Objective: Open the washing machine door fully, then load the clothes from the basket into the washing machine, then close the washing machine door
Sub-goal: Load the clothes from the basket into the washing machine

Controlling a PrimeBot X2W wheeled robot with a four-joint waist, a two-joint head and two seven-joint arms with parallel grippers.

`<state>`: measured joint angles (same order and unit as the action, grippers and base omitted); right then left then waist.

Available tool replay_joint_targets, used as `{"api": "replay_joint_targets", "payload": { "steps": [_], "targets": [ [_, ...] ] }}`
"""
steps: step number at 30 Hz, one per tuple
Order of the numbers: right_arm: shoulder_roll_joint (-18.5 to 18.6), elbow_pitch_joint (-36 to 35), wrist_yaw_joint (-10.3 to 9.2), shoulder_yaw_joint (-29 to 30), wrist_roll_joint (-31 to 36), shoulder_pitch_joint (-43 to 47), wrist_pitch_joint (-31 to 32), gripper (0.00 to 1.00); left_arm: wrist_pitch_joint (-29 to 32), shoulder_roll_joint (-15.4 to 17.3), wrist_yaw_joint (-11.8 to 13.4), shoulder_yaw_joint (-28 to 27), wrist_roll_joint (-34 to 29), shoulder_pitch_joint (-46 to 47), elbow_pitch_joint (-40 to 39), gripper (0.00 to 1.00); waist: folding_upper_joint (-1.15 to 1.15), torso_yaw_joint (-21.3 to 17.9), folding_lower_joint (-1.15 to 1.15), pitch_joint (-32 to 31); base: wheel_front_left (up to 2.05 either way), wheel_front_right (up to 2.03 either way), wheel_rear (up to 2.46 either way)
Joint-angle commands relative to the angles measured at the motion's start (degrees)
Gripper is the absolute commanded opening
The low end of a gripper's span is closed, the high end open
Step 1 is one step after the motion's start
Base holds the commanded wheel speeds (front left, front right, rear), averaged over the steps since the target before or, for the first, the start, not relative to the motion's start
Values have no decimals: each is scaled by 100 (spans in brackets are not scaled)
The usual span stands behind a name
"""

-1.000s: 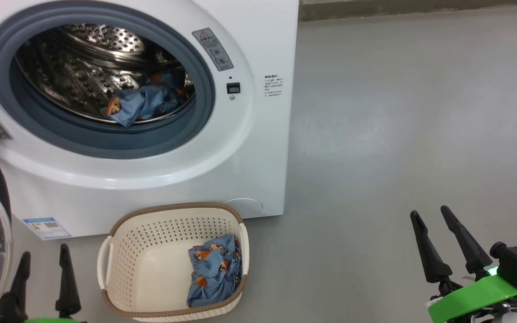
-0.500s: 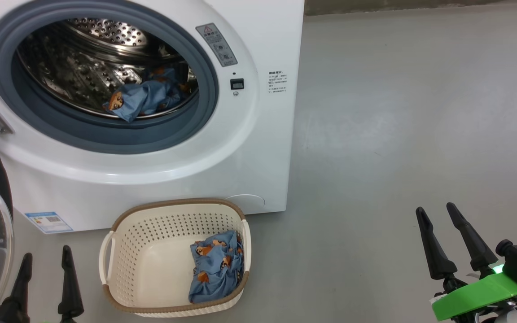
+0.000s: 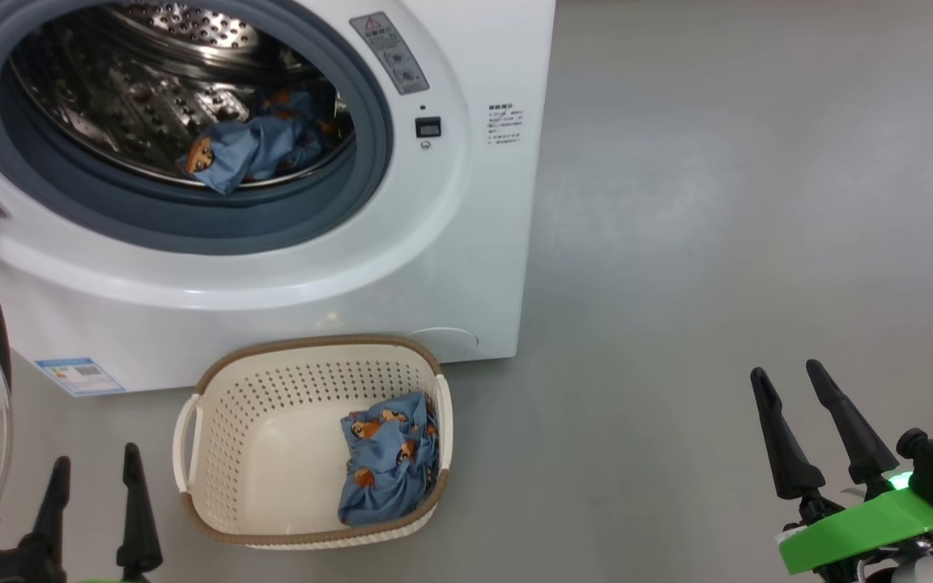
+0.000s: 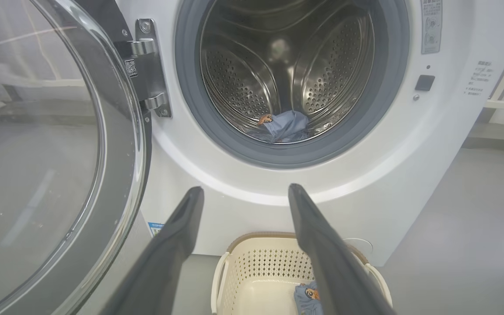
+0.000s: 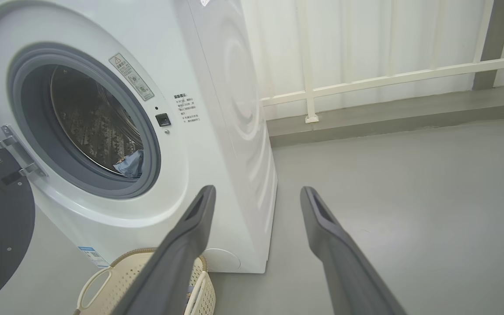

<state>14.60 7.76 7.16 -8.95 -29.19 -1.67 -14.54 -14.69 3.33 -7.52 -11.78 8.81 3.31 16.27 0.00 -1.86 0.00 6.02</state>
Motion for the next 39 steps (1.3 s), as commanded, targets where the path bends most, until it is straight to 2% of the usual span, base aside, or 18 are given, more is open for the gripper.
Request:
{"api": "replay_joint_targets", "payload": {
  "steps": [1, 11, 19, 34, 39],
  "targets": [
    [85, -170, 33, -47, 14, -157, -46, 100, -30, 62, 3, -124, -11, 195, -60, 100, 0, 7, 0, 138, 0, 0, 0],
    [-103, -297, 33, 37, 96, -540, -46, 100, -30, 15, 3, 421, 254, 608, 635, 100, 0, -80, 0, 980, 0, 0, 0],
    [-277, -347, 33, 76, 105, -957, -46, 100, -30, 109, 3, 1026, 591, 1344, 1602, 100, 0, -236, 0, 1613, 0, 0, 0],
    [-653, -438, 33, 40, 113, -1542, -46, 100, -30, 665, 3, 2463, 1260, 3285, 4023, 100, 0, -730, 0, 2640, 0, 0, 0],
    [-767, -486, 33, 39, 116, -1675, -46, 100, 238, 892, 3, 2956, 1732, 3848, 4614, 100, 0, -962, 0, 2919, 0, 0, 0]
  ]
}}
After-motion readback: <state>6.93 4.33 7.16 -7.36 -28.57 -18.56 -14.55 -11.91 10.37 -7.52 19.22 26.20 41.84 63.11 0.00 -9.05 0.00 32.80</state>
